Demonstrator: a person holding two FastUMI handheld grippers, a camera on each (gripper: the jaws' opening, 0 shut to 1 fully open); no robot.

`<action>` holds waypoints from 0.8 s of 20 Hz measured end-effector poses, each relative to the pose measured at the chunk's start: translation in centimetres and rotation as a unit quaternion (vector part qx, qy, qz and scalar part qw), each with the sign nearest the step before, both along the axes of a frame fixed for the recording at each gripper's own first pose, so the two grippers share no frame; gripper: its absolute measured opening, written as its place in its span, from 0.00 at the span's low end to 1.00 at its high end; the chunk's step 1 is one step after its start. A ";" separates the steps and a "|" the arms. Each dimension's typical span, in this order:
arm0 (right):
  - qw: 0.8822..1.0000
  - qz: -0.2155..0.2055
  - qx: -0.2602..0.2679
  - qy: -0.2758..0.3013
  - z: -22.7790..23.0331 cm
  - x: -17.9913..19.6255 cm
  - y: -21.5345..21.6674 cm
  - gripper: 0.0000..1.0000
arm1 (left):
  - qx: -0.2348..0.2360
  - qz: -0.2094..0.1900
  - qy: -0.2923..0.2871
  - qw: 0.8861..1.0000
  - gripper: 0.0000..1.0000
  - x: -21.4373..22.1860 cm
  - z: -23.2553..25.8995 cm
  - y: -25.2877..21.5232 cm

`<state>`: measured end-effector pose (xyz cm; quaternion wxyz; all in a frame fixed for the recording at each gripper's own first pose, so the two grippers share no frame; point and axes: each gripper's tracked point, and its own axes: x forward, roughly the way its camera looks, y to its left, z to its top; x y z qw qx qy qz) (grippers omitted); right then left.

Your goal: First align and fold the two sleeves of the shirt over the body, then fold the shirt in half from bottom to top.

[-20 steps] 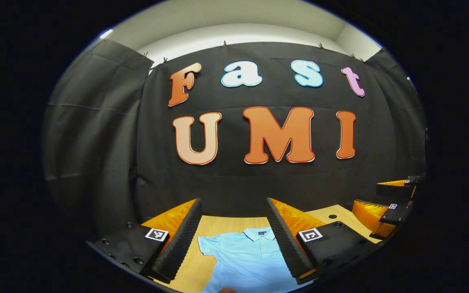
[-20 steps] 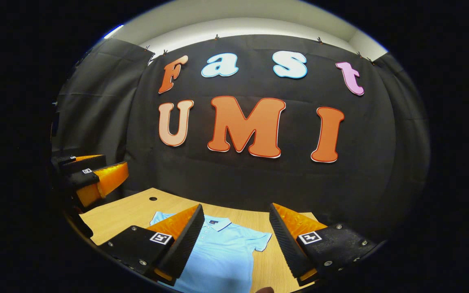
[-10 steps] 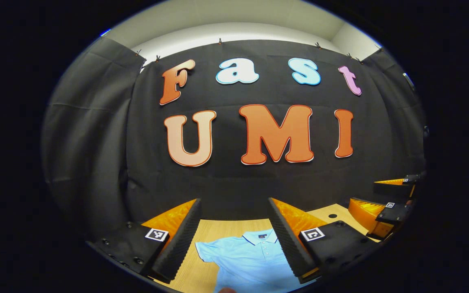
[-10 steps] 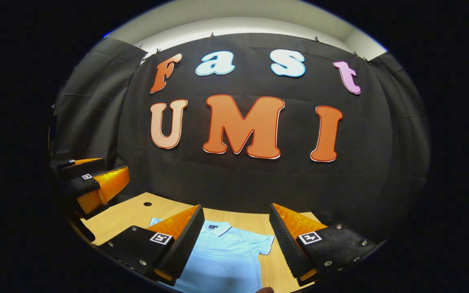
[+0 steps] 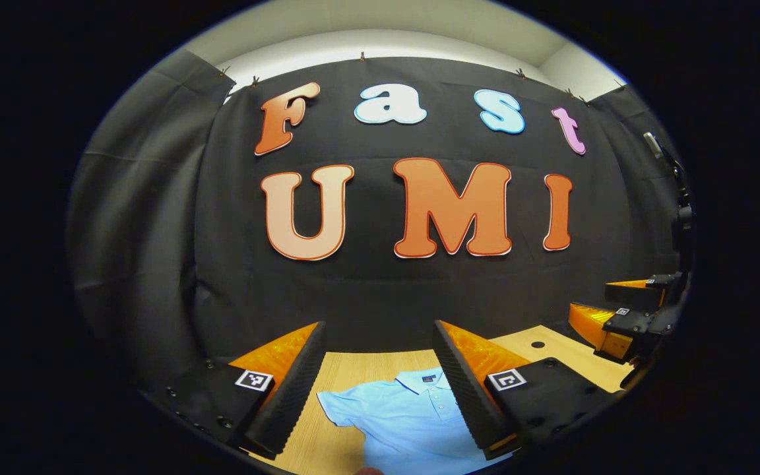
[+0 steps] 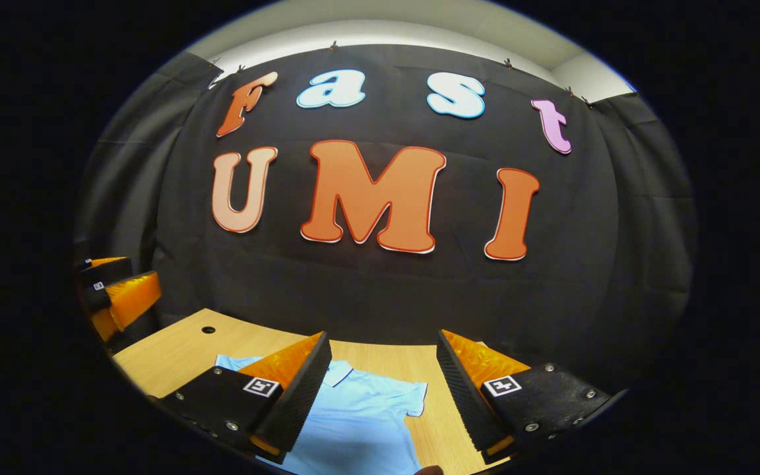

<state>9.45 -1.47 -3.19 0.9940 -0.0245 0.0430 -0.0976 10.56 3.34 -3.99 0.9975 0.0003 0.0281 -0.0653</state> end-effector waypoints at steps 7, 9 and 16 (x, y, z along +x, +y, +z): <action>0.998 -0.021 0.000 0.067 -4.1 2.3 -0.7 0.96 | 0.019 -0.033 -0.008 0.999 1.00 2.3 -0.5 1.2; 0.995 -0.018 0.015 0.093 -6.1 3.5 -1.2 0.97 | 0.021 -0.029 -0.012 0.999 1.00 2.5 -0.2 0.8; 0.976 -0.010 0.062 0.209 -13.6 8.0 -5.7 0.97 | 0.039 0.025 0.016 0.999 1.00 2.9 -1.9 -0.8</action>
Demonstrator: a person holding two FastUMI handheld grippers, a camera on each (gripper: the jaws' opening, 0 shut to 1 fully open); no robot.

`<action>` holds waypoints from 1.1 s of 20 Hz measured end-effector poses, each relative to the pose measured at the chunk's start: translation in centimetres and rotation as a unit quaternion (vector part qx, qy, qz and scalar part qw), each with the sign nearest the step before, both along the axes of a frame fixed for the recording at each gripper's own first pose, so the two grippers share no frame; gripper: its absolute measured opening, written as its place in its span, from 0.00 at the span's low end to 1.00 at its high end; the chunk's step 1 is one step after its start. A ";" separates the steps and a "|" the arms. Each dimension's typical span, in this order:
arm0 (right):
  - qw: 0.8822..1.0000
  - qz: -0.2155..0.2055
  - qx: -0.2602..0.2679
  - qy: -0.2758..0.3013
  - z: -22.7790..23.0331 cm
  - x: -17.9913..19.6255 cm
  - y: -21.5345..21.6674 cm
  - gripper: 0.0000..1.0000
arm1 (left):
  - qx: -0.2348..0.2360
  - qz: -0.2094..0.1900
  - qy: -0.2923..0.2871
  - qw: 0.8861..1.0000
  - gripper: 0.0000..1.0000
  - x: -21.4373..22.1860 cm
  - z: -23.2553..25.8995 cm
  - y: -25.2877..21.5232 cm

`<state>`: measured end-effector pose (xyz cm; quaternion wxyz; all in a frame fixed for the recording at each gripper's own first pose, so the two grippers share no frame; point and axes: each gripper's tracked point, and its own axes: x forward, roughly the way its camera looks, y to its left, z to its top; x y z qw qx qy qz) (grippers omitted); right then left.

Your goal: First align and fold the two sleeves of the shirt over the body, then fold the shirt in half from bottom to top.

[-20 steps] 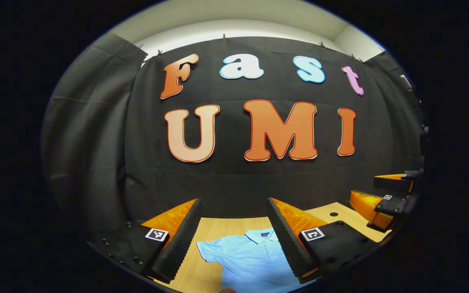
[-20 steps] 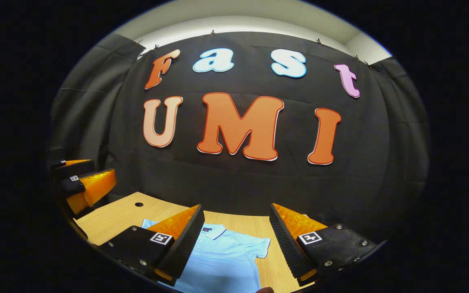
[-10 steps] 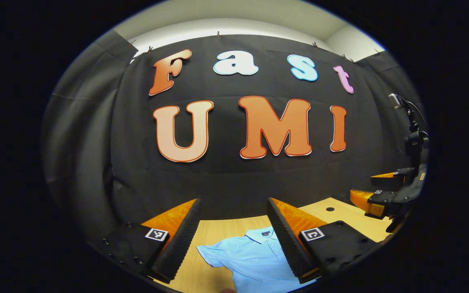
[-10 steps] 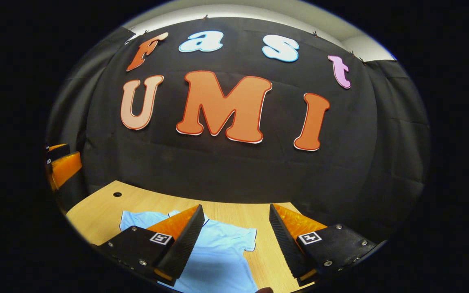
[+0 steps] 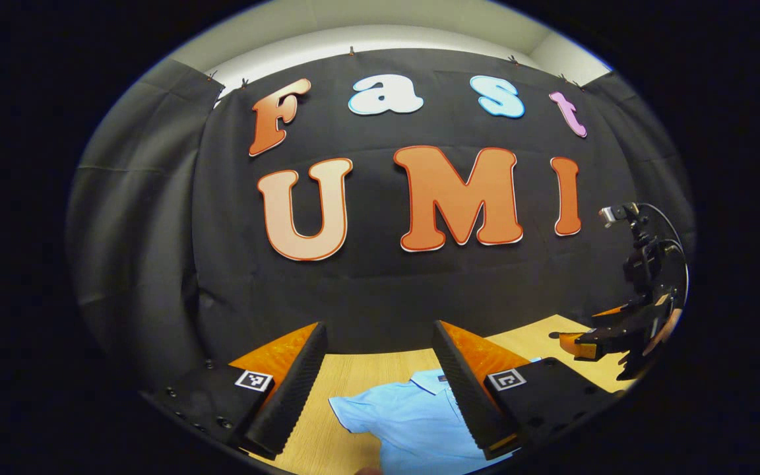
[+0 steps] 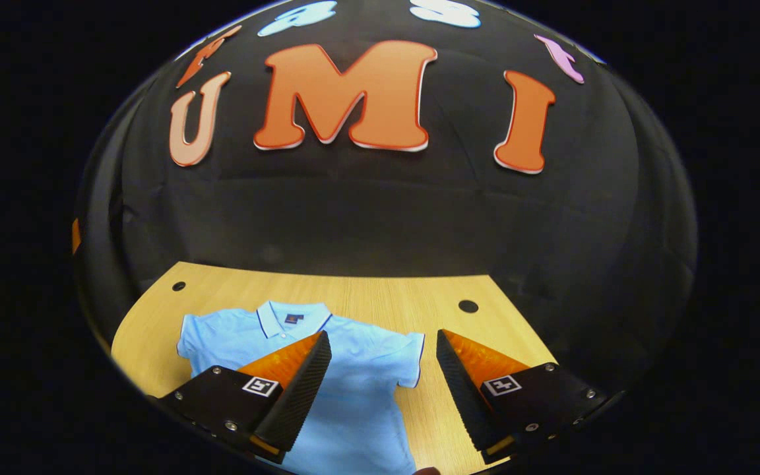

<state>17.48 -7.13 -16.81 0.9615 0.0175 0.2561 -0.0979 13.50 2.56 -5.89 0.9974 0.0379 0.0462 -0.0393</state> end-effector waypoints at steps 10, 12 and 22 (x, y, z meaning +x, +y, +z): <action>0.982 0.015 0.063 0.175 -11.4 3.6 -3.6 0.97 | 0.036 0.027 0.045 0.998 1.00 -0.3 -1.1 -1.9; 0.977 0.014 0.073 0.202 -13.1 4.2 -3.8 0.95 | 0.044 0.021 0.047 0.998 1.00 -0.3 -0.8 -2.4; 0.959 0.008 0.068 0.275 -19.7 7.5 -5.2 0.90 | 0.062 -0.009 0.067 0.996 1.00 -1.0 -0.1 -6.1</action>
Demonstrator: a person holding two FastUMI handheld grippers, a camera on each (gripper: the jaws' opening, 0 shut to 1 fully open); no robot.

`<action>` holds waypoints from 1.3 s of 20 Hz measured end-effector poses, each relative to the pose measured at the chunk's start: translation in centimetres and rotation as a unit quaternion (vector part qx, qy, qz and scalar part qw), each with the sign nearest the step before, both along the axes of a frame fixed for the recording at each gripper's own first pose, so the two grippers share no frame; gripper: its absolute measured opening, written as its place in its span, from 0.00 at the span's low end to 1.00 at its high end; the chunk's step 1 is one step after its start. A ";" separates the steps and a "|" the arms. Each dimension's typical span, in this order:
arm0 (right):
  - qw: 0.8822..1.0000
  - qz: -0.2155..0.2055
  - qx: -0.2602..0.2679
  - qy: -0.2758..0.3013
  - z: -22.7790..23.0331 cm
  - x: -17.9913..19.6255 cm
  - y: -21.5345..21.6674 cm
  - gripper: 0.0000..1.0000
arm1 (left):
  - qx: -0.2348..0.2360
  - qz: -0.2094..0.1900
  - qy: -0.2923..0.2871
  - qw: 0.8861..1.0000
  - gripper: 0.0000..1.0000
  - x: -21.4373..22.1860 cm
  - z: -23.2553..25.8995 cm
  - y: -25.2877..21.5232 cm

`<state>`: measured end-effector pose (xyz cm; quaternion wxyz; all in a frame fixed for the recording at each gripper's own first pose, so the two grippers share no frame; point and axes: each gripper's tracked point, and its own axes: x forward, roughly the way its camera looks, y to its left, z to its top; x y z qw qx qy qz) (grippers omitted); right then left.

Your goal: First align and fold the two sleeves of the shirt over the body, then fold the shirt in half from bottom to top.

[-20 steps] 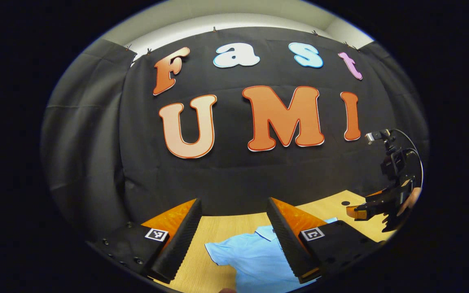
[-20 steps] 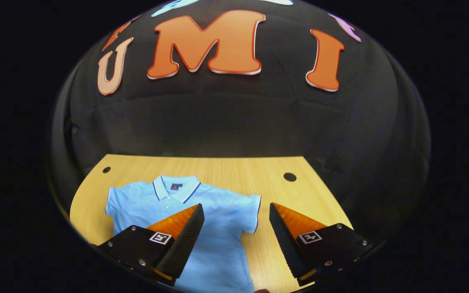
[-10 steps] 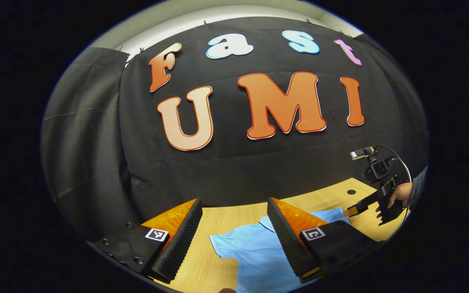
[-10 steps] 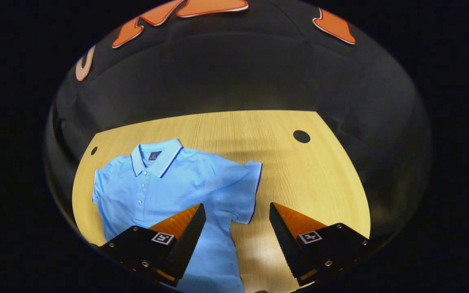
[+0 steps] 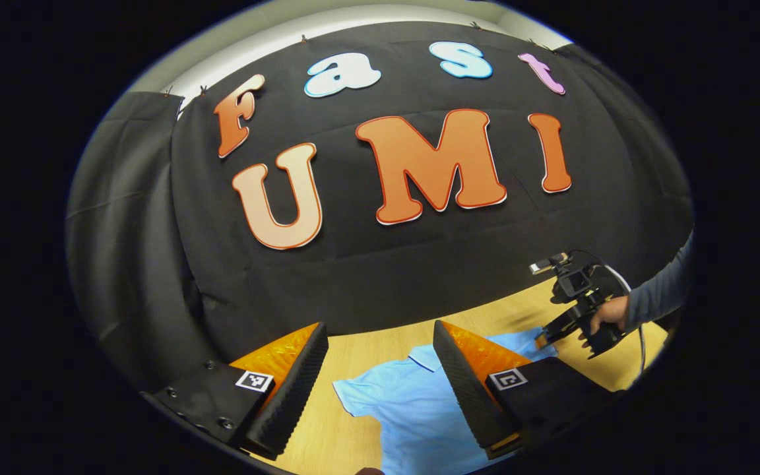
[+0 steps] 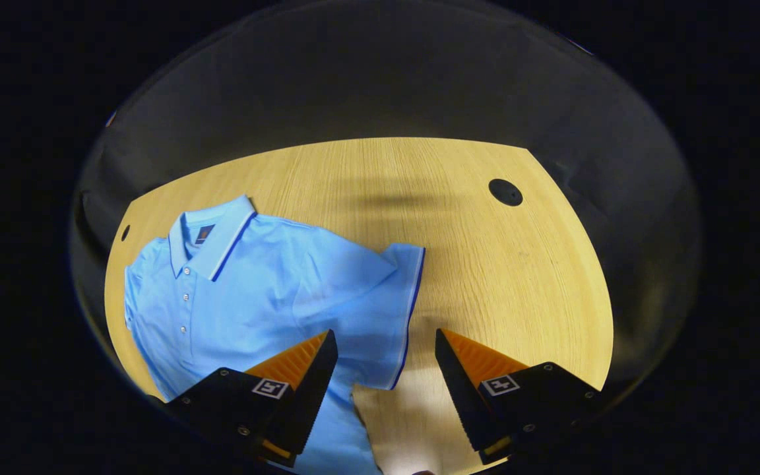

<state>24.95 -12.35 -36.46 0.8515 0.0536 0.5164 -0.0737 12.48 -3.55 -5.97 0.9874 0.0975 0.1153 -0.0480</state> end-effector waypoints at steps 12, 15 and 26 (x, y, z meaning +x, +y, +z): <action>0.997 -0.048 0.024 0.052 -2.2 1.8 0.2 0.53 | 0.002 0.014 -0.004 1.000 1.00 -0.1 2.4 -0.3; 0.996 -0.054 0.039 0.052 -2.0 1.8 0.2 0.24 | 0.005 0.019 -0.012 1.000 1.00 -0.1 3.1 0.1; 0.994 -0.019 0.108 -0.026 4.1 2.5 3.8 0.06 | -0.021 0.058 -0.018 0.998 1.00 -0.6 2.5 2.7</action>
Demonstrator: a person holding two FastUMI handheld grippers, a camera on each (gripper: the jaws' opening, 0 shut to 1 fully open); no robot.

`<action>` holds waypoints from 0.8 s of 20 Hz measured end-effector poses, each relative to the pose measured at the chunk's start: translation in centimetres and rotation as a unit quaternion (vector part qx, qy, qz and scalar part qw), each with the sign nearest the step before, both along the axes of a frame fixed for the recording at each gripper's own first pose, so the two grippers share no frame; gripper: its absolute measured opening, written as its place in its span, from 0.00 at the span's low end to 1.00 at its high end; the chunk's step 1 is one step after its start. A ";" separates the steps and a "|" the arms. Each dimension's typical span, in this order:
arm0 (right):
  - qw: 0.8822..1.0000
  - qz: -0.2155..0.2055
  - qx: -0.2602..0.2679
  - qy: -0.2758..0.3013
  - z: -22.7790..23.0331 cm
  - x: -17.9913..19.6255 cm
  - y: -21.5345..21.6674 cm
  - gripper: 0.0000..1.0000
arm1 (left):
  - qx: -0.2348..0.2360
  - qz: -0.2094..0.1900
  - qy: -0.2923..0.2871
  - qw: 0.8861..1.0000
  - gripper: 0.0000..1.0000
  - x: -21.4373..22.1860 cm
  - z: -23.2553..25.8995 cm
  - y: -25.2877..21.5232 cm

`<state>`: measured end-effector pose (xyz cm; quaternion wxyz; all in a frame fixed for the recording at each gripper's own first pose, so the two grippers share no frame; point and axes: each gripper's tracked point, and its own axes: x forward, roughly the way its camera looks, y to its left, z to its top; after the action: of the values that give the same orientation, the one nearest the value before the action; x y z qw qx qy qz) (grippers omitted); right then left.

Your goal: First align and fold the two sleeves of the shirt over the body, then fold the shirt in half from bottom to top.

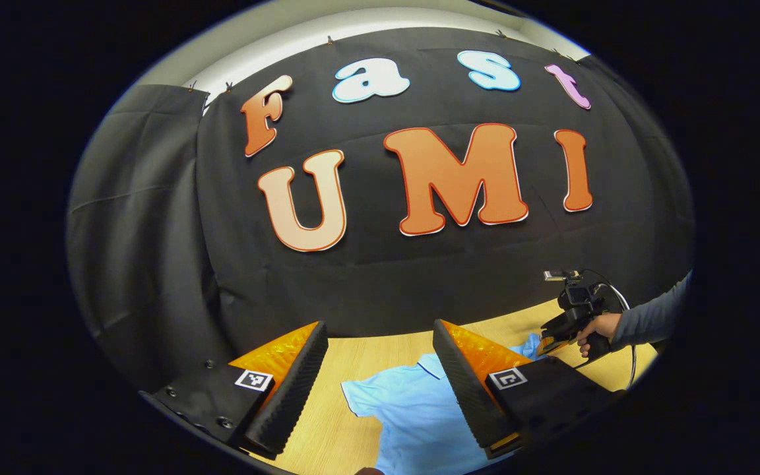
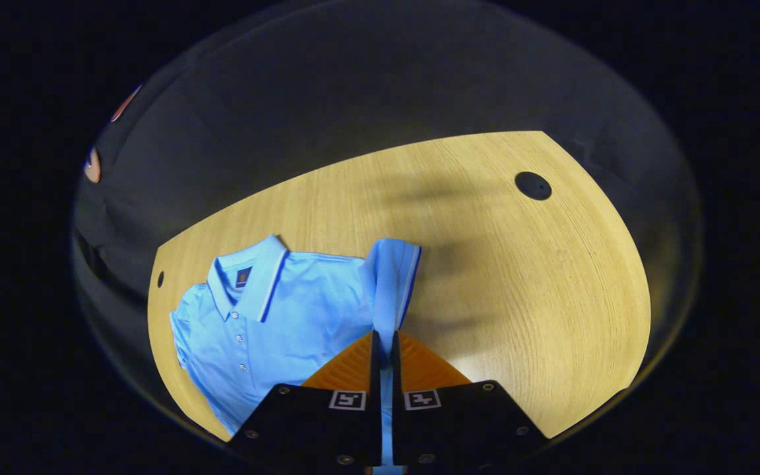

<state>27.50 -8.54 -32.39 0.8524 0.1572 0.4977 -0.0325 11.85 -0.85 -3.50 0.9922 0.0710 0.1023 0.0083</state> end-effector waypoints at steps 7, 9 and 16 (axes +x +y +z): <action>0.999 0.036 0.024 -0.016 1.9 -0.4 4.5 0.07 | 0.003 0.029 0.012 1.000 1.00 -0.3 -1.6 1.9; 0.998 0.041 0.038 -0.024 2.2 -0.1 5.7 0.08 | -0.002 0.038 0.018 0.999 1.00 -0.5 -2.2 2.3; 0.991 0.096 0.085 -0.046 3.7 -0.7 10.2 0.25 | -0.012 0.064 0.031 0.997 1.00 -0.3 -3.8 3.6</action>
<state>26.81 1.67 -28.66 0.8570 0.1815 0.4719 0.0993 11.51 2.79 -7.33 0.9867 0.0532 0.1378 0.0680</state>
